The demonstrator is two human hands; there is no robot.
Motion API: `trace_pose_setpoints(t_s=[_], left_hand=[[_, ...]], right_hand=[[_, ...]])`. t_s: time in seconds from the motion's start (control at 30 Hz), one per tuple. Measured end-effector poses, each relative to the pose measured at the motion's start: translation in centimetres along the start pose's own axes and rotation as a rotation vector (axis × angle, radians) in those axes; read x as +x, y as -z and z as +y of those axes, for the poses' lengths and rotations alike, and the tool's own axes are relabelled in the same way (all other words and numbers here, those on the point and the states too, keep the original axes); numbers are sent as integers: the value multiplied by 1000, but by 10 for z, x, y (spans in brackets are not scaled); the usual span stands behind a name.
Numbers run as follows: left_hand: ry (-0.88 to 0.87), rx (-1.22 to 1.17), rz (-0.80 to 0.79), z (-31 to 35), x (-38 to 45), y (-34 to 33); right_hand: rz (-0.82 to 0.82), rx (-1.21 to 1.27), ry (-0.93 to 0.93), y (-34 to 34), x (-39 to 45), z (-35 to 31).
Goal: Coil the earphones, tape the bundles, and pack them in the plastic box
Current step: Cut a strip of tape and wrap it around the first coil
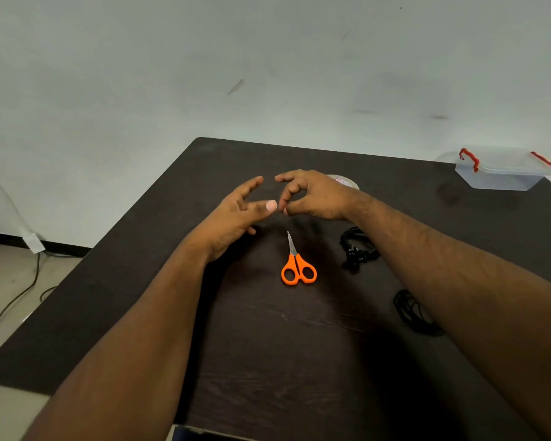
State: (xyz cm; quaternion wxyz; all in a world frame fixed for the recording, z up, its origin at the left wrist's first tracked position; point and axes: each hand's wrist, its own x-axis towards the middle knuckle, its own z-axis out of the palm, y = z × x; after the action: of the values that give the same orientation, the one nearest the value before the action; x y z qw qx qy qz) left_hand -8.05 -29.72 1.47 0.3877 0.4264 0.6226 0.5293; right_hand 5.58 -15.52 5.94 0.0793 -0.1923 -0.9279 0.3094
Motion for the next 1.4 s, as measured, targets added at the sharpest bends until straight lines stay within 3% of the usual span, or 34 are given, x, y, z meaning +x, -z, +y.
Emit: trace_pose_setpoints(t_s=[0.13, 0.53, 0.7, 0.8, 0.9, 1.1, 1.4], left_hand=[[-8, -136, -53, -5, 3, 0], [-97, -33, 206, -3, -1, -1], [-129, 55, 285, -6, 2, 8], [-150, 181, 283, -11, 4, 9], [-154, 271, 306, -17, 5, 9], [-127, 285, 392, -21, 5, 12], [-148, 258, 394, -20, 5, 12]], right_hand=[[-23, -66, -1, 0, -4, -3], [5, -55, -61, 1, -12, 0], [267, -391, -17, -2, -43, -8], [77, -431, -112, -20, -65, -33], [-96, -621, -178, -34, -68, -41], [-136, -633, -199, -31, -65, -40], [-147, -596, -328, -21, -69, -38]])
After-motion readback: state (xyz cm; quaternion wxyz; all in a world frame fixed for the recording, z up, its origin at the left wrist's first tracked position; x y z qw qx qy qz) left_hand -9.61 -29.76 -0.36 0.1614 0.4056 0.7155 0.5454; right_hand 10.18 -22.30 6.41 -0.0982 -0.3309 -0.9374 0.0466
